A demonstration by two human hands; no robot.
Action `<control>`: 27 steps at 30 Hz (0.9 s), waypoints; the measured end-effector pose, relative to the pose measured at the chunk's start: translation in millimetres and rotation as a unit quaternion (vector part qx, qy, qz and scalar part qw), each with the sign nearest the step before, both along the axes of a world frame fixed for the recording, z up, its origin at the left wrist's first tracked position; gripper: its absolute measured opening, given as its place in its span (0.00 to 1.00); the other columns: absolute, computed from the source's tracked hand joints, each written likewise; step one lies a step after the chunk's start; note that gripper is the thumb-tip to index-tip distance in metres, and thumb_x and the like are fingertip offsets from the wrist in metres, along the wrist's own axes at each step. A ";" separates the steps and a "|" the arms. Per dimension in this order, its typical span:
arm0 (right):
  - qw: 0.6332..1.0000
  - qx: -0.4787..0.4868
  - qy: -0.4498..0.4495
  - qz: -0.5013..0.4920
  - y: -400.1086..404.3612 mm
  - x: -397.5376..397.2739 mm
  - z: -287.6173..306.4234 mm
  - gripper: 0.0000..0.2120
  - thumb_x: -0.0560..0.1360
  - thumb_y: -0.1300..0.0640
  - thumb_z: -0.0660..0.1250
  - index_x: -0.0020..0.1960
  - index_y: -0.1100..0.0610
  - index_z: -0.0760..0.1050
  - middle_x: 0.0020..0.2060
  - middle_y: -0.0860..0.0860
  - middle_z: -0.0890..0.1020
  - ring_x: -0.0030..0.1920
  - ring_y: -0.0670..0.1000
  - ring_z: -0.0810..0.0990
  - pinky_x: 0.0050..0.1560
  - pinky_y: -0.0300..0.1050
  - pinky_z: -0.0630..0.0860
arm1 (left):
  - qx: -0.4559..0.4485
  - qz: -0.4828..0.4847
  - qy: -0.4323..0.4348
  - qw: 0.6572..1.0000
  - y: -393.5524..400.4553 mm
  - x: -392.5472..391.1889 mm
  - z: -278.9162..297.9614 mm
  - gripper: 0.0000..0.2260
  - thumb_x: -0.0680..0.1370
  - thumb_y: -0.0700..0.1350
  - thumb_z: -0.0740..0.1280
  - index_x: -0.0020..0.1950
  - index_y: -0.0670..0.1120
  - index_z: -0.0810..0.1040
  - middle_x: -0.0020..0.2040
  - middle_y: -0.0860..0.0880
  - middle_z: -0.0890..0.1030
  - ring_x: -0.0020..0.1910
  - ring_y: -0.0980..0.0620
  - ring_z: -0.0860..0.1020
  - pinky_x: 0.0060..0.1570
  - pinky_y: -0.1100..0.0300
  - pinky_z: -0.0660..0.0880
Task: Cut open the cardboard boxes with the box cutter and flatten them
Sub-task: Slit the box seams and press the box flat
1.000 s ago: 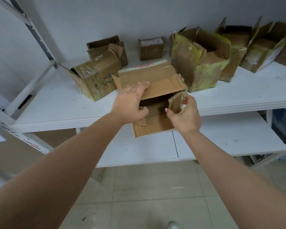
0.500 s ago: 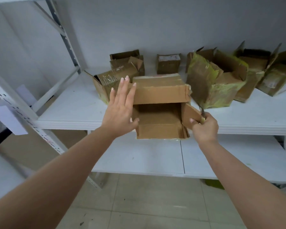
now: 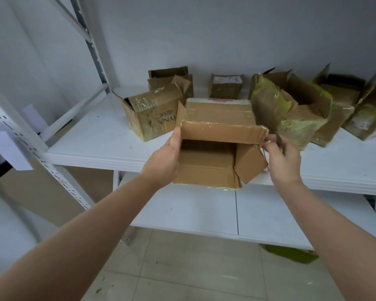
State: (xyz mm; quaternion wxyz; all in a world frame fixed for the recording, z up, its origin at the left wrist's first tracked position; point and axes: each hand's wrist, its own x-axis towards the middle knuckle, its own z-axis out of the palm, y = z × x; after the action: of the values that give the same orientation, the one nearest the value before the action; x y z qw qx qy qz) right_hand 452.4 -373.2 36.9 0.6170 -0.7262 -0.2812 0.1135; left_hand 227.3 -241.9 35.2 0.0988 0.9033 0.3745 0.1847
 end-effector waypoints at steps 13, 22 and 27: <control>0.990 -0.128 -0.058 -0.005 7.6 39.3 19.4 0.11 0.76 0.55 0.65 0.43 0.63 0.77 0.34 0.54 0.77 0.39 0.56 0.75 0.41 0.43 0.69 | 0.118 0.033 0.358 0.926 -34.1 38.3 -5.3 0.31 0.77 0.35 0.60 0.76 0.42 0.48 0.58 0.41 0.77 0.45 0.42 0.79 0.37 0.52 0.72; 0.942 -0.290 -0.070 0.156 26.7 47.1 10.7 0.09 0.75 0.54 0.69 0.47 0.61 0.77 0.37 0.54 0.78 0.38 0.54 0.75 0.38 0.43 0.70 | -0.304 -0.086 0.085 0.945 -4.6 7.3 11.2 0.19 0.78 0.43 0.64 0.68 0.55 0.68 0.59 0.53 0.74 0.56 0.50 0.73 0.50 0.60 0.71; 0.877 -0.407 -0.087 0.241 27.1 47.8 0.7 0.11 0.76 0.51 0.67 0.45 0.59 0.75 0.39 0.54 0.80 0.38 0.52 0.76 0.35 0.43 0.70 | -0.320 -0.026 0.033 0.947 11.0 28.1 13.5 0.14 0.80 0.56 0.60 0.49 0.53 0.84 0.59 0.54 0.78 0.59 0.54 0.72 0.60 0.58 0.65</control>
State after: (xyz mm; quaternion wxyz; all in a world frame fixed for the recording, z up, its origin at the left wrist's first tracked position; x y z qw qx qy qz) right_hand 500.1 -346.0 37.6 0.1938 -0.8298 -0.4292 0.2994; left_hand 255.5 -230.8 48.6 0.3746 0.8394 0.3933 0.0227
